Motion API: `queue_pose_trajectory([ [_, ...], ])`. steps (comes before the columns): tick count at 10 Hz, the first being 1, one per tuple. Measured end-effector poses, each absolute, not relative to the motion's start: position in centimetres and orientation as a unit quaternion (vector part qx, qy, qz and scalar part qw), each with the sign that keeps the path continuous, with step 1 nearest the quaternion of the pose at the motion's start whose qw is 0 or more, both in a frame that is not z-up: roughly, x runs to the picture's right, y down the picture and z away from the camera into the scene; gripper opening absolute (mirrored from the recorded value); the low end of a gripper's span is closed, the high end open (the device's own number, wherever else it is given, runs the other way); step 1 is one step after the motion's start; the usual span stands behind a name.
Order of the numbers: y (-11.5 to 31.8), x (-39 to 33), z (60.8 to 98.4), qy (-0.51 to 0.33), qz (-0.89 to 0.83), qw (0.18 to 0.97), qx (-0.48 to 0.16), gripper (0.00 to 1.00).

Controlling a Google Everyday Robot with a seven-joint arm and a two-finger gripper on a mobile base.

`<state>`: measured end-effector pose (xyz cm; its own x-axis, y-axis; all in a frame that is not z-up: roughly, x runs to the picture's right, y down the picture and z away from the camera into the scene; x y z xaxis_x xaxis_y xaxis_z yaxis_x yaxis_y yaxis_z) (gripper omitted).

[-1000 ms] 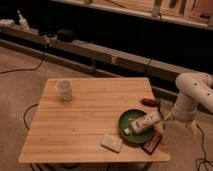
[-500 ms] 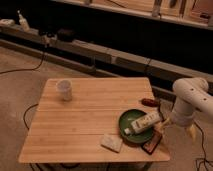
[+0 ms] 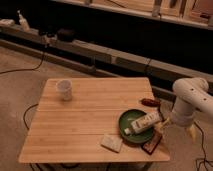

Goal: Place the eraser in the ceramic cup

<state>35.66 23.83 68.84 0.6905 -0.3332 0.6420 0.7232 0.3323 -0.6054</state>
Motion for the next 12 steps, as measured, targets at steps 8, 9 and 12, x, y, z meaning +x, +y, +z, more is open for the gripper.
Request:
queue_pose_trajectory([
  [8, 27.0, 36.9, 71.2, -0.198, -0.356, 0.810, -0.421, 0.80],
  [9, 27.4, 37.1, 71.6, -0.198, -0.361, 0.812, -0.414, 0.80],
  [12, 27.8, 37.1, 72.5, -0.193, -0.377, 0.812, -0.401, 0.80],
])
